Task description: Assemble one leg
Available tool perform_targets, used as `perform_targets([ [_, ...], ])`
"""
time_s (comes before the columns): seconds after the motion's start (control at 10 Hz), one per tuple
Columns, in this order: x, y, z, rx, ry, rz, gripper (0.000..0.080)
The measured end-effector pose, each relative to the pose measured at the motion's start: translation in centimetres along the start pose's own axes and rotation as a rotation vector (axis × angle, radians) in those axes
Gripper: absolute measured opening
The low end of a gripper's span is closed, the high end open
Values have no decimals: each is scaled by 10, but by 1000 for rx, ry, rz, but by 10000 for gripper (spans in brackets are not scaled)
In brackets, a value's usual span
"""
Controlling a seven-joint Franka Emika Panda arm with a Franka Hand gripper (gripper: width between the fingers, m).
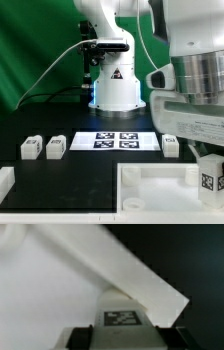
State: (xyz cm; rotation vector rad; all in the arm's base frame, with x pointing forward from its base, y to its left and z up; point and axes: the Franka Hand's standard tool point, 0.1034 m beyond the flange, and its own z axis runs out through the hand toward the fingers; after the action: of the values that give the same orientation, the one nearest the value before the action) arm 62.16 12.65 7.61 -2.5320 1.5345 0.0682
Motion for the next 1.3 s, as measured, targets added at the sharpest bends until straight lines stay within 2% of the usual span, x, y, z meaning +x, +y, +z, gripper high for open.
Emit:
perform_targets([
  [0.3, -4, -1, 1, 6, -15, 232, 296],
  [0.5, 4, -2, 1, 86, -30, 399, 296],
  [0.7, 1, -2, 3, 76, -32, 367, 297],
  [0.8, 0, -1, 2, 73, -33, 316, 466],
  [0.9, -3, 1, 2, 47, -49, 278, 584],
  [1.0, -4, 0, 0, 27, -46, 124, 584],
  [1.1, -5, -1, -2, -9, -26, -104, 638],
  [1.2, -3, -2, -1, 1, -20, -184, 647],
  [1.3, -1, -1, 0, -2, -18, -269, 647],
])
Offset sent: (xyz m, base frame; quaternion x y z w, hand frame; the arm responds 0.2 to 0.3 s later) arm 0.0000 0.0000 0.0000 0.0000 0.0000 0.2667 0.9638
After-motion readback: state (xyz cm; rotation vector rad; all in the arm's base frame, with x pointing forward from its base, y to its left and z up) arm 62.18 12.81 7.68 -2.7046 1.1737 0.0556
